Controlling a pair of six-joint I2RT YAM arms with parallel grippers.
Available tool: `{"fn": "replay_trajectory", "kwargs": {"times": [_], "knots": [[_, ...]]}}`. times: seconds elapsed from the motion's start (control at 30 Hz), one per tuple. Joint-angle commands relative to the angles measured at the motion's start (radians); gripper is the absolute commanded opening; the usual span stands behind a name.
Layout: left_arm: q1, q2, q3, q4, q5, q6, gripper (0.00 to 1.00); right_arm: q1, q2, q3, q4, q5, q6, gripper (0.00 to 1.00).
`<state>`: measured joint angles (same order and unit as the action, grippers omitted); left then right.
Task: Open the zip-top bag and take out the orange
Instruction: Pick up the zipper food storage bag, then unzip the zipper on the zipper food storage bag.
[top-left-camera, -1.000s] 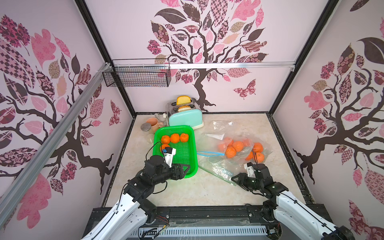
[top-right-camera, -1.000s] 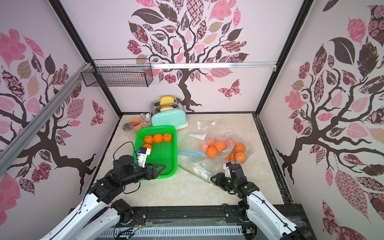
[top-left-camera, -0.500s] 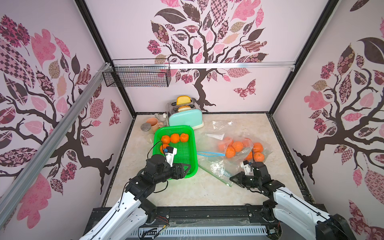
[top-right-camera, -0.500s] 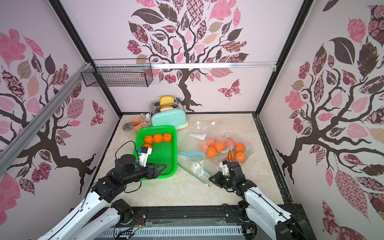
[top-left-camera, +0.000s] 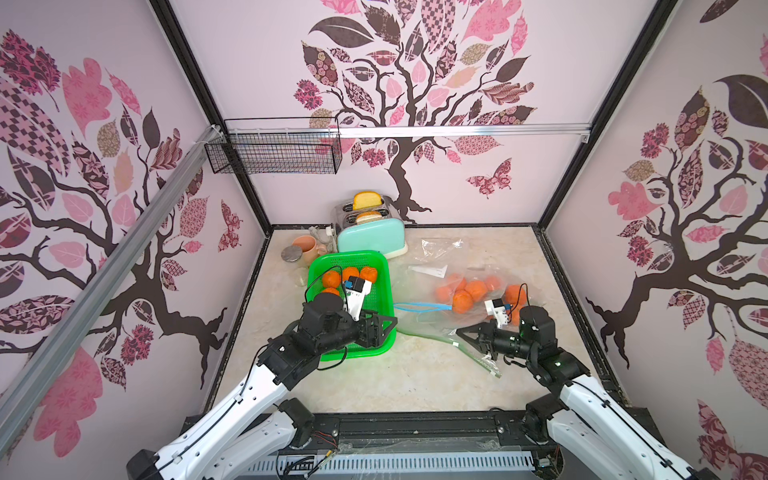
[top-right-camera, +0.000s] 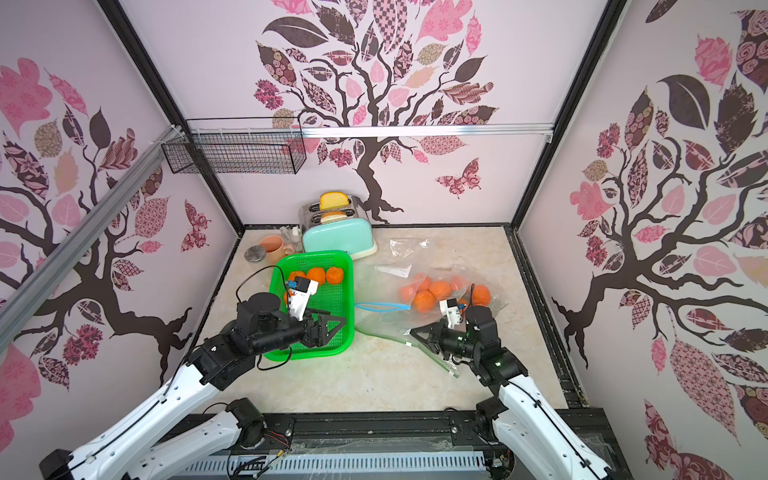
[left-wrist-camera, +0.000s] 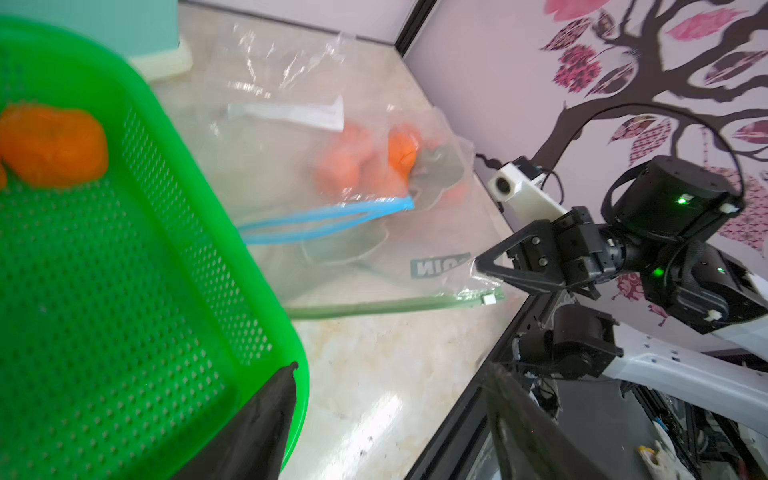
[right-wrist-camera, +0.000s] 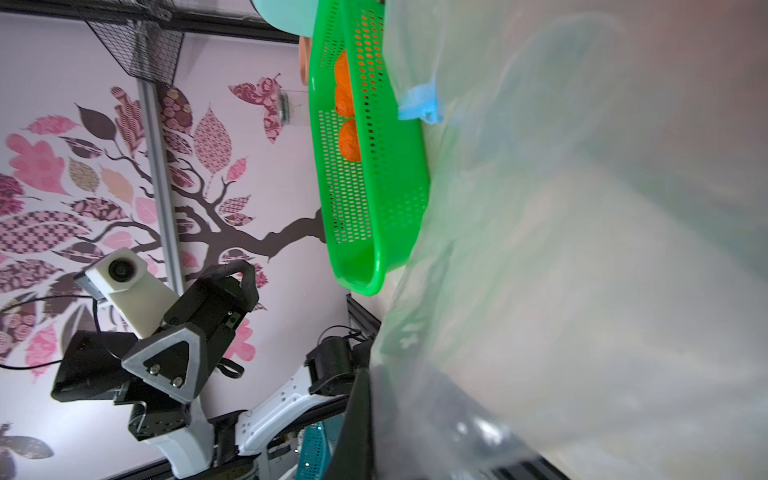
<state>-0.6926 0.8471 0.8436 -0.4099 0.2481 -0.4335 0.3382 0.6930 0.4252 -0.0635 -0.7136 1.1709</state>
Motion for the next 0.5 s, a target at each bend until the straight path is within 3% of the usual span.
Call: {"fn": "replay_trajectory", "kwargs": {"times": [0.0, 0.17, 0.23, 0.33, 0.47], "knots": [[-0.004, 0.033, 0.044, 0.155, 0.030, 0.165, 0.74, -0.004, 0.008, 0.088, -0.003, -0.001, 0.169, 0.00], [-0.009, 0.033, -0.139, 0.547, 0.140, 0.295, 0.74, -0.004, 0.035, 0.164, -0.012, 0.015, 0.232, 0.00], [-0.070, 0.067, -0.218, 0.705, 0.083, 0.494, 0.73, -0.004, 0.051, 0.167, 0.003, 0.006, 0.254, 0.00], [-0.192, 0.167, -0.183, 0.658, -0.050, 0.839, 0.73, -0.004, 0.078, 0.172, 0.013, -0.013, 0.276, 0.00], [-0.246, 0.206, -0.149, 0.649, -0.025, 0.988, 0.72, -0.004, 0.079, 0.182, 0.007, -0.007, 0.283, 0.00]]}}
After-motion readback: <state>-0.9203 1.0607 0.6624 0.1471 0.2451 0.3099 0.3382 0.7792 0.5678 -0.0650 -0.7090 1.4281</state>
